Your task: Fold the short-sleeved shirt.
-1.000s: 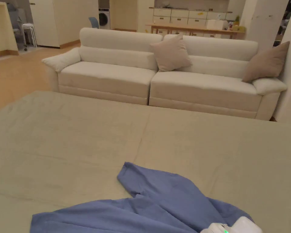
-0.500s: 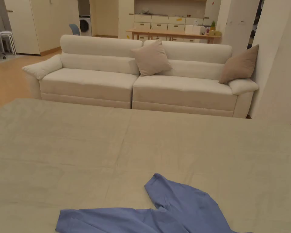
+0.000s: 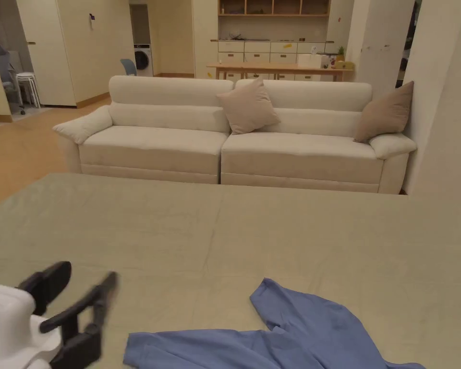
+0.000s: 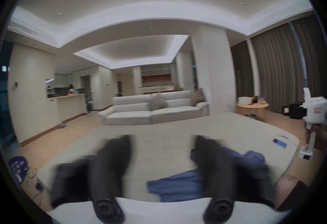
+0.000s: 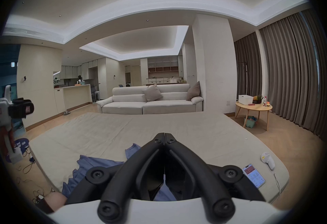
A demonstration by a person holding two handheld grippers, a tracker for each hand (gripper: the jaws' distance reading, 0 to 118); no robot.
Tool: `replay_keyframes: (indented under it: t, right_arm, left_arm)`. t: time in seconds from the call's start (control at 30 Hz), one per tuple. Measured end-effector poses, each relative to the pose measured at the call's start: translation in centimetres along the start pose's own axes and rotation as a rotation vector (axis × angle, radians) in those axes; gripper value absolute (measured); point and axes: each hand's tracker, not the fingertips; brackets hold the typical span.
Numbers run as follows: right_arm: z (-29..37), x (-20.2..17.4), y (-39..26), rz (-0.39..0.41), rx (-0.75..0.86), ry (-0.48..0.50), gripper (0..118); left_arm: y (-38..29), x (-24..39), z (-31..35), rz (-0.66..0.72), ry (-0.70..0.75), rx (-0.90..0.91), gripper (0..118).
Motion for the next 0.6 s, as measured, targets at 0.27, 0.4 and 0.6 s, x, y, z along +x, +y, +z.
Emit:
replay_keyframes:
  t: [0.27, 0.4, 0.6]
  right_arm:
    - [0.2, -1.5, 0.5, 0.009, -0.012, 0.038, 0]
    - [0.0, -1.4, 0.8, 0.020, -0.014, 0.050, 0]
    - [-1.2, -0.9, 0.8, 0.013, -0.028, 0.048, 0]
  left_arm:
    - [-4.7, -2.2, -1.6, 0.223, 0.046, -0.171, 0]
    - [-7.1, -1.5, -6.7, 0.148, 0.069, -0.253, 0]
    - [-12.1, -1.8, -18.0, 0.304, -0.017, -0.569, 115]
